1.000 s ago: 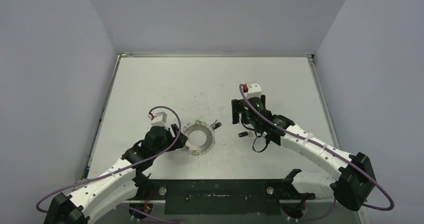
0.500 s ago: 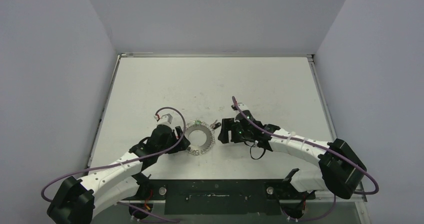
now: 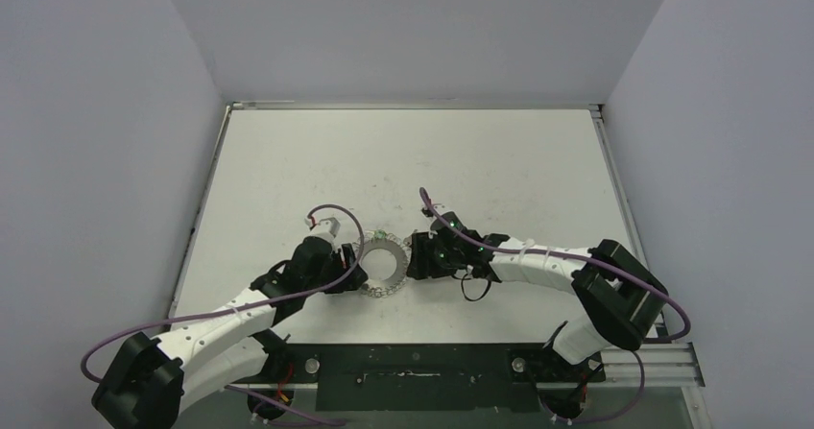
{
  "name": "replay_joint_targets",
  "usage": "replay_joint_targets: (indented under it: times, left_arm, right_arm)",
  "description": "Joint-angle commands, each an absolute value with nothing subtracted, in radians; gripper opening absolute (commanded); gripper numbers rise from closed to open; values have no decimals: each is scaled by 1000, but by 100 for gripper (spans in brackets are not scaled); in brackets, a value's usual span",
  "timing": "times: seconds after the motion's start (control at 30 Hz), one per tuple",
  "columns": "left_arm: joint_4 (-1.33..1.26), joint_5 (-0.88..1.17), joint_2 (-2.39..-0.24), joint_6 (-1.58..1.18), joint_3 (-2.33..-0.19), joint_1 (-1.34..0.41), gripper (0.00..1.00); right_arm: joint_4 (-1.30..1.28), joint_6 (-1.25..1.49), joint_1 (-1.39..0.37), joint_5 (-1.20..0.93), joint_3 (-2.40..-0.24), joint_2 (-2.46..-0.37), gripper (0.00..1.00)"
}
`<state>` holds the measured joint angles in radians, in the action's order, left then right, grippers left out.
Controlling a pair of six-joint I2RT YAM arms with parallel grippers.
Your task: Put the keys on the keyring
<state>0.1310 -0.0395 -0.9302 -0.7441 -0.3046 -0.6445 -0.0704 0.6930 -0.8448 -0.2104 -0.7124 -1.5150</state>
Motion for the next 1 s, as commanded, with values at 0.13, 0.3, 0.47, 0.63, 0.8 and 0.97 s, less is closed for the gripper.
replay_joint_targets:
  times: [0.13,0.3,0.47,0.63,0.8,0.97]
  left_arm:
    - [58,71,-885,-420,-415,-729,54]
    - [16,125,-898,-195,-431,-817,55]
    - [-18,132,-914,73,-430,-910,55]
    - [-72,126,-898,346,-386,-974,53]
    - [-79,89,-844,547,-344,-997,52]
    - [-26,100,-838,633,-335,-1001,51]
  right_arm:
    - [-133,611,-816,-175,-786,-1460,51]
    - [-153,595,-799,-175,-784,-1447,52]
    - [-155,591,-796,-179,-776,-1441,53]
    - [-170,580,-790,-175,-775,-1434,53]
    - [-188,568,-781,-165,-769,-1421,54]
    - [-190,564,-768,-166,-767,-1419,54]
